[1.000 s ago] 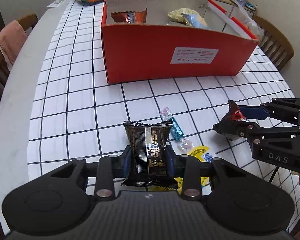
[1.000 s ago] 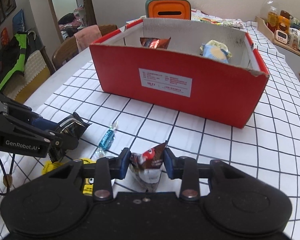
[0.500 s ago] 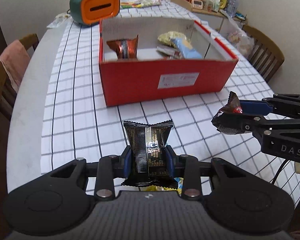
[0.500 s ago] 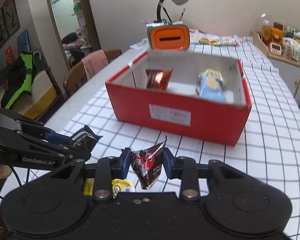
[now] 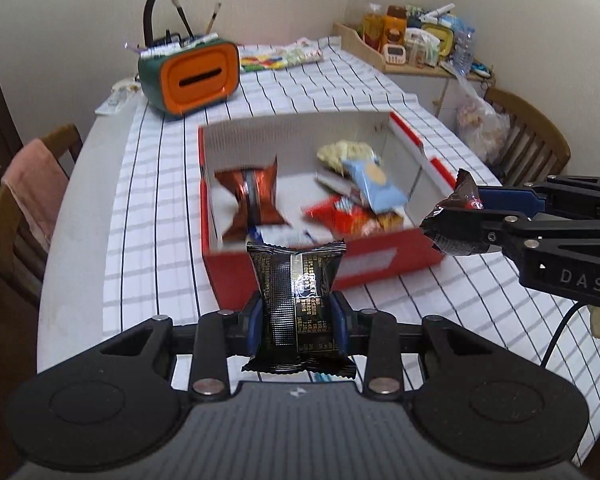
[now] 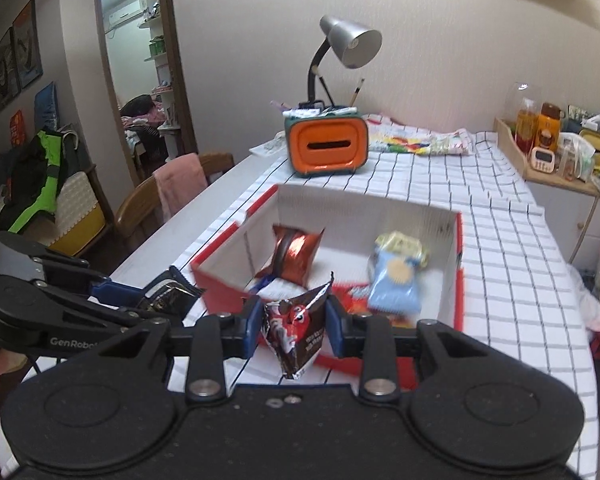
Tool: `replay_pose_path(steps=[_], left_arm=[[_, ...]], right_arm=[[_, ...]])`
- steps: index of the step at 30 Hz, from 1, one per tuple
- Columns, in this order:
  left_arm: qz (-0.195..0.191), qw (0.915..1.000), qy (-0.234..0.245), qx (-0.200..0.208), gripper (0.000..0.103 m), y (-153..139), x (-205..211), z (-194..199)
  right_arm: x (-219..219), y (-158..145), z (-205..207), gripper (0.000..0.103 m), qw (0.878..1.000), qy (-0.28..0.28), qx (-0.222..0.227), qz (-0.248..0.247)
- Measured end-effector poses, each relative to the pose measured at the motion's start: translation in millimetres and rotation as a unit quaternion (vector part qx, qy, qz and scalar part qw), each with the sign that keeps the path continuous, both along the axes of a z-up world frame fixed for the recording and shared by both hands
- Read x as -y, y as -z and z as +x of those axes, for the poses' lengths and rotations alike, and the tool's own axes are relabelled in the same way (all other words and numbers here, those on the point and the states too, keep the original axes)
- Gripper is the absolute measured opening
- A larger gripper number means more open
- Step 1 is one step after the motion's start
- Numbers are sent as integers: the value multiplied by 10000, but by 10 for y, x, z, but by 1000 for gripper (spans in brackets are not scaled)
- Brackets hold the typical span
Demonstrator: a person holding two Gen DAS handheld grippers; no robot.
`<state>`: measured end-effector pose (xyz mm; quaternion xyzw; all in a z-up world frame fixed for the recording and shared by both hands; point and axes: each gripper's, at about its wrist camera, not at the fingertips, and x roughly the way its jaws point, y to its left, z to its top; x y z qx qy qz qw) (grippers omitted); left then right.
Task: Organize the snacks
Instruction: 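Lower both held bags into the red box and open both tools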
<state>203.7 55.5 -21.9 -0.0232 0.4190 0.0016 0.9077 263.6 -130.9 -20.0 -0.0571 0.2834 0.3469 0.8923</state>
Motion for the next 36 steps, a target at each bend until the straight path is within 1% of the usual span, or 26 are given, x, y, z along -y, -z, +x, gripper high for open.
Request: replay_pose_path(steps=[6,13,23,27,32,36], left_arm=[[72,9999,-117,-12,34,-57,-45,358],[175,9996,-198,-120,34,-5,-115,744],[271,9977,-262,-556,34,265,-173,1198],[330,9963,-250,-753,34,399,-145,1334],[461,9937,-194,-1000,34,544,-106,1444],[509,9914,-184,-1191,34,633,-112,1510]], right_arm=[[-62,-14,354,32,9999,111,-103,-16],[-193,67,724,32,9995,103,-220,-189],[-444,304,1277,32,9968,-26,-600,-520],[-566,434,1448,32,9937,-126,-816,-764],[-660,569,1558,32,9904,-211,-920,-1007],[-709,632,1574,32,9890,-282,-887,-1146]])
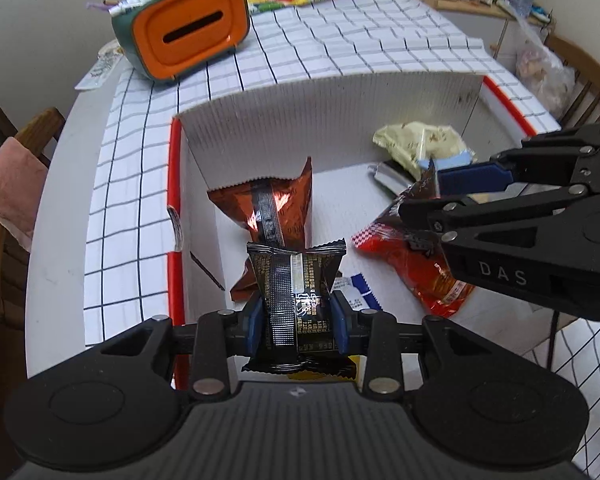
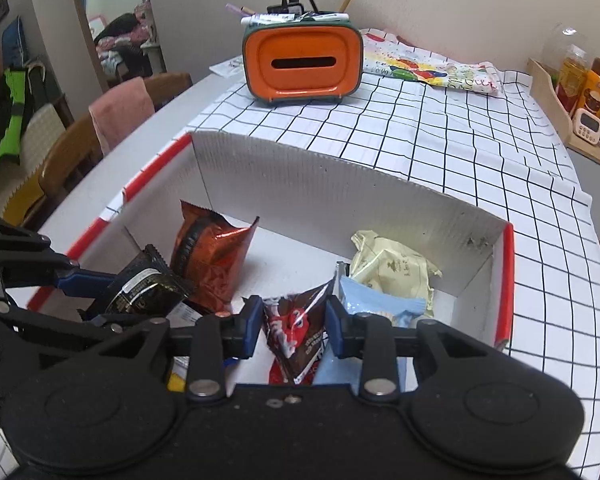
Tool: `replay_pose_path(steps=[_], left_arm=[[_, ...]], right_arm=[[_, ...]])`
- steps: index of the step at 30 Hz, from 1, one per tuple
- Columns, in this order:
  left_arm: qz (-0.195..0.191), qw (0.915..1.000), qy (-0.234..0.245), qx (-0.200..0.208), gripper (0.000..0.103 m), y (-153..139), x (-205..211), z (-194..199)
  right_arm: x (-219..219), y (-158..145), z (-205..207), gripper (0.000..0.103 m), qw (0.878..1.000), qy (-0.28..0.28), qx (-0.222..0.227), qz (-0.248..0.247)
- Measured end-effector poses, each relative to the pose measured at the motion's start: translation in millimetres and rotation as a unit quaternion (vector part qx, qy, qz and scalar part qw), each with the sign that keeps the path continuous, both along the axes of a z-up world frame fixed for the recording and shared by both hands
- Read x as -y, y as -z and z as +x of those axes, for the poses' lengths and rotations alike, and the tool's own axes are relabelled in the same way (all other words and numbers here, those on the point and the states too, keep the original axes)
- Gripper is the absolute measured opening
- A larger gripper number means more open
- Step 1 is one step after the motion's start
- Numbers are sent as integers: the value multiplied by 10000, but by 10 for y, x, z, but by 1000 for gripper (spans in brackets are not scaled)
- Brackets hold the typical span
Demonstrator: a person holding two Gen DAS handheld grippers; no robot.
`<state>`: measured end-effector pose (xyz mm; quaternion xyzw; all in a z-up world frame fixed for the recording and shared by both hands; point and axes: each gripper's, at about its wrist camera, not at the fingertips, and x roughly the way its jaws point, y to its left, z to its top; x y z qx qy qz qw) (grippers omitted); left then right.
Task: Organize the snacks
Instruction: 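Lower both held bags into the red box and open both tools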
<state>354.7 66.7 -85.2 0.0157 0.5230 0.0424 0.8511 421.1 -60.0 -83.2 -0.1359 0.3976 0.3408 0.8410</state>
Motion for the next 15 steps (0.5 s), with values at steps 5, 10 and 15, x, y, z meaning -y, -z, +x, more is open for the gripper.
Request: replay_pose_path(steps=[5,10,15], left_arm=[[82,9999,38,-116,34,72,13,24],[51,9999,58,-81,35,78,27,21],[30,10000,25,61,40,30,11,-37]], right_arm=[[-16,24,13,32,10000,30,33,-89],[43,-14,14,32,9999,149,-74,36],[120,-65,-65,33,9995,260,-106,172]])
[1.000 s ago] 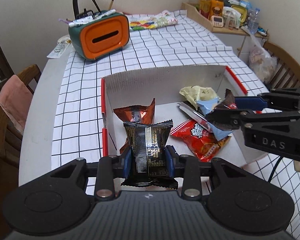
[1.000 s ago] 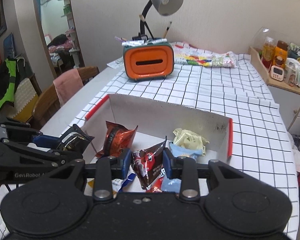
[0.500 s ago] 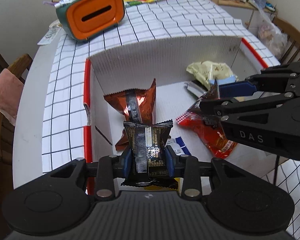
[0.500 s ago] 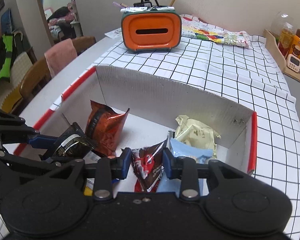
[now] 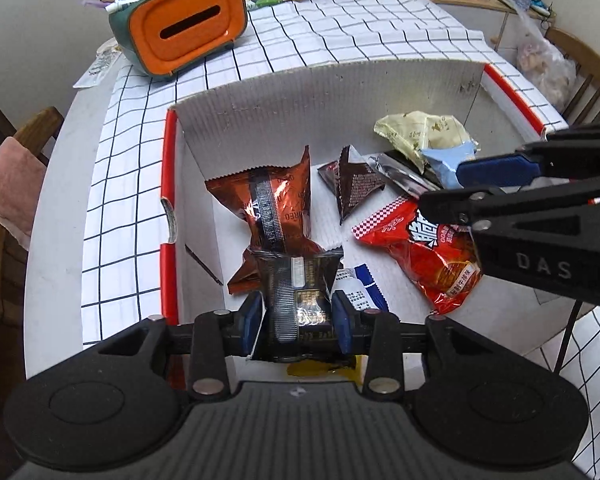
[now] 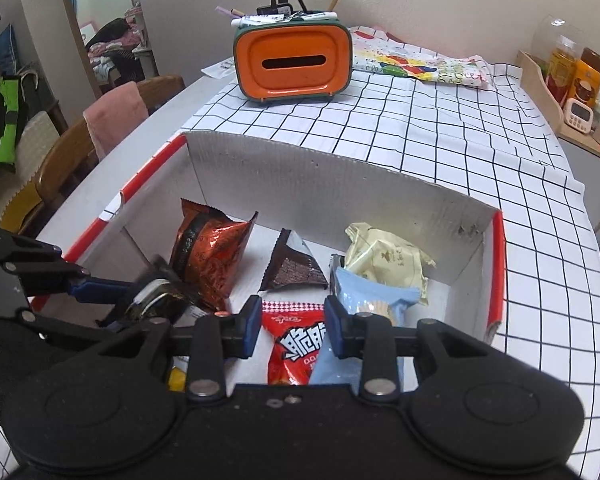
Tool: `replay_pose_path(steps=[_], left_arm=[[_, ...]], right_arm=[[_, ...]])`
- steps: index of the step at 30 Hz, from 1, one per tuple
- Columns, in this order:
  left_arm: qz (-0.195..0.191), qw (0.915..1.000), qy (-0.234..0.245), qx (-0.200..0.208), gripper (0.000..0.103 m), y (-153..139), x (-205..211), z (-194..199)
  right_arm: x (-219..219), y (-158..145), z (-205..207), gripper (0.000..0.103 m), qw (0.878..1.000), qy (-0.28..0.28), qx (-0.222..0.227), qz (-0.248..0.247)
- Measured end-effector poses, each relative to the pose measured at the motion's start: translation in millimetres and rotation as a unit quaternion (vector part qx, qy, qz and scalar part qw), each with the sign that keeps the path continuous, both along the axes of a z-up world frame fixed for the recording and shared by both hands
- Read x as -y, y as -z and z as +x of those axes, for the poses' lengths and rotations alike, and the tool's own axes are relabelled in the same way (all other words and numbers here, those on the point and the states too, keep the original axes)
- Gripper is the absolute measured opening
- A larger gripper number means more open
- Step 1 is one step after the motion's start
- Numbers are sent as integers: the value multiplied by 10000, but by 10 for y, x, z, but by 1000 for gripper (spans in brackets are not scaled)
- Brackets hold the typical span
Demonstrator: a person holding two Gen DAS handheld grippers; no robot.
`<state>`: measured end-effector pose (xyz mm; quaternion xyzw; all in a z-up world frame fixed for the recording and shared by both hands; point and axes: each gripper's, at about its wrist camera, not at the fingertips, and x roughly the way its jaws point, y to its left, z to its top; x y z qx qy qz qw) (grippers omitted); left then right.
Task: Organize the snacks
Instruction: 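Lower both held bags into the red box and open both tools, then withdraw both tools from the box toward the yellow pouch and blue candy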
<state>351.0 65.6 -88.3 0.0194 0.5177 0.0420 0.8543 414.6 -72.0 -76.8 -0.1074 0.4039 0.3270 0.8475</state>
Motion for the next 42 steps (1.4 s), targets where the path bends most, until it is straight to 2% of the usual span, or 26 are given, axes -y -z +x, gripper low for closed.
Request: replay_pose_path(steps=[6,15,21,26,29,31,34,42], left_arm=[[-82,9997,34,207,54,-135,-13,-126],[-145,9980,89,609,61,-380,4,-410],[-232,9960,97,861,64,-535,7,-601],[-264,9940,153,1050,68,-641,26,-781],[-302,9930,182,1126,69,-688,22,-892],[-330,9924,191,1174,74,-712,23,-962],[-412,9911,226,1247,78,-744,15,-1087],[-479,9887,311,1383,84,-744,19,-1460]], right_arm=[[114,-105,-106,34,9998,55,-114,172],[283,-324,-391,39,9990,100,0,426],[385,-437,-580,47,9981,193,89,571],[446,-500,-766,61,9971,240,142,703],[474,-530,-880,62,9965,256,153,776],[492,-550,-946,63,9961,262,147,832],[530,-575,-1065,76,9950,285,174,938],[589,-567,-1411,87,9942,202,177,1041]])
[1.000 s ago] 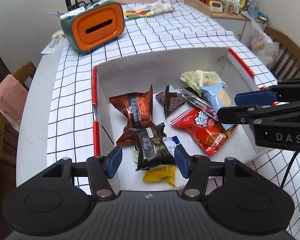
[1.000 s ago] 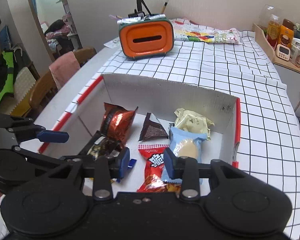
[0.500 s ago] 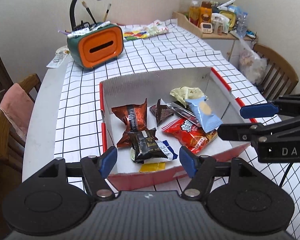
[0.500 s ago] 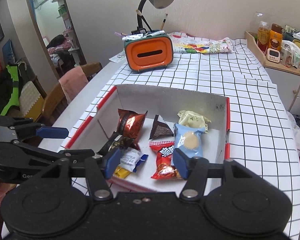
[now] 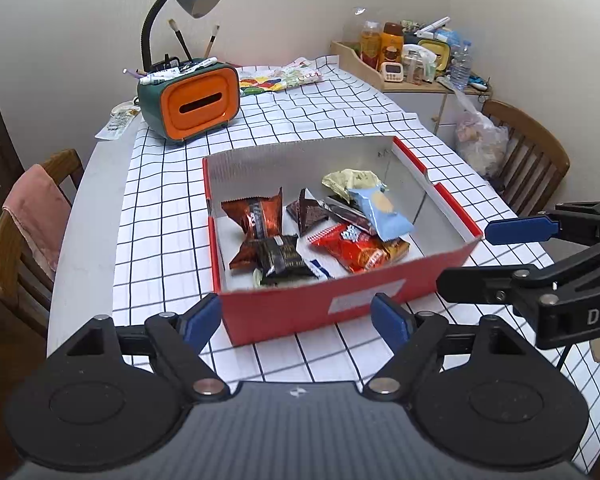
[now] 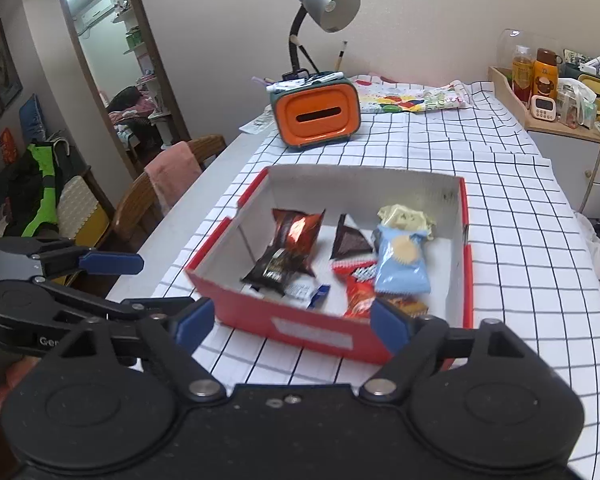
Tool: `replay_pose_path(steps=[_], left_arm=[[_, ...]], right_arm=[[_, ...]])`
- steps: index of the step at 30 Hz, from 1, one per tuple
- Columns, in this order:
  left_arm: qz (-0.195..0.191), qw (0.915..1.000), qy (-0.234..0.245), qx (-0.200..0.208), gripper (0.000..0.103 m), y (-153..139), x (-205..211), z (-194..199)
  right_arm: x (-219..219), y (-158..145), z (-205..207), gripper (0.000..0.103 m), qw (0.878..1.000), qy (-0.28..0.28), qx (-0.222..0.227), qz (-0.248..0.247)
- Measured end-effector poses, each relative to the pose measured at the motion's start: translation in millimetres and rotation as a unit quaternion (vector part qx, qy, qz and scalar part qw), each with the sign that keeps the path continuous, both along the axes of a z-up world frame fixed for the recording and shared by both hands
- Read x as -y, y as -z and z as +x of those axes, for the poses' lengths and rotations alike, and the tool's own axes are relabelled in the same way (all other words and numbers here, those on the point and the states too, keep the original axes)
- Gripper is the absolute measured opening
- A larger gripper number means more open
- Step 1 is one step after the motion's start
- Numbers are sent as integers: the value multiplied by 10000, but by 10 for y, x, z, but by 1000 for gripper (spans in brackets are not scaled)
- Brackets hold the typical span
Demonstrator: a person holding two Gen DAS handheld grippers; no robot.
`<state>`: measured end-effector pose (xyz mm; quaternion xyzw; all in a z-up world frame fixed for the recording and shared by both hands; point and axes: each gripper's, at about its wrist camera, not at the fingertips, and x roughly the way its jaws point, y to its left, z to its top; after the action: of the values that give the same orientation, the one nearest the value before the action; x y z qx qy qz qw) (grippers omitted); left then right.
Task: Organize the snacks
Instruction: 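Withdraw both tools from the box toward the yellow pouch and blue candy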
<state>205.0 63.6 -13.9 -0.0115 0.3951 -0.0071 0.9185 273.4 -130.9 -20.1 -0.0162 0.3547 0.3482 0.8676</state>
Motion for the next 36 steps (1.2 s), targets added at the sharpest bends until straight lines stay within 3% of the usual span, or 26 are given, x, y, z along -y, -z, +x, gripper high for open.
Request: replay_pose_path(steps=[3,5,7,14,20,25,36], left_arm=[[-34,10000,42,8,84,44,3,-158],[-44,10000,77,-42,84,93,4,-253],[-48,9999,111,-64,84,148,-1,-339],[-97,9994,330,-41,85,364,-30,-656],[177,9986,451,-228,86,630,30,-841],[138,9976,540,-411,86,806,66,-917],[334,9897,1223,-671,86,1068,305,-940]], right_arm=[[28,44,-124,92,10000,-36,-30,-7],[39,83,-203,101,10000,-36,-13,-26],[46,129,-271,103,10000,-60,-13,-75],[64,311,-450,103,9997,-103,-179,-154],[-20,560,-481,103,9983,-42,-442,-389],[-141,741,-453,103,9968,-38,-573,-561],[-593,1110,-354,98,9891,-538,-747,-1148]])
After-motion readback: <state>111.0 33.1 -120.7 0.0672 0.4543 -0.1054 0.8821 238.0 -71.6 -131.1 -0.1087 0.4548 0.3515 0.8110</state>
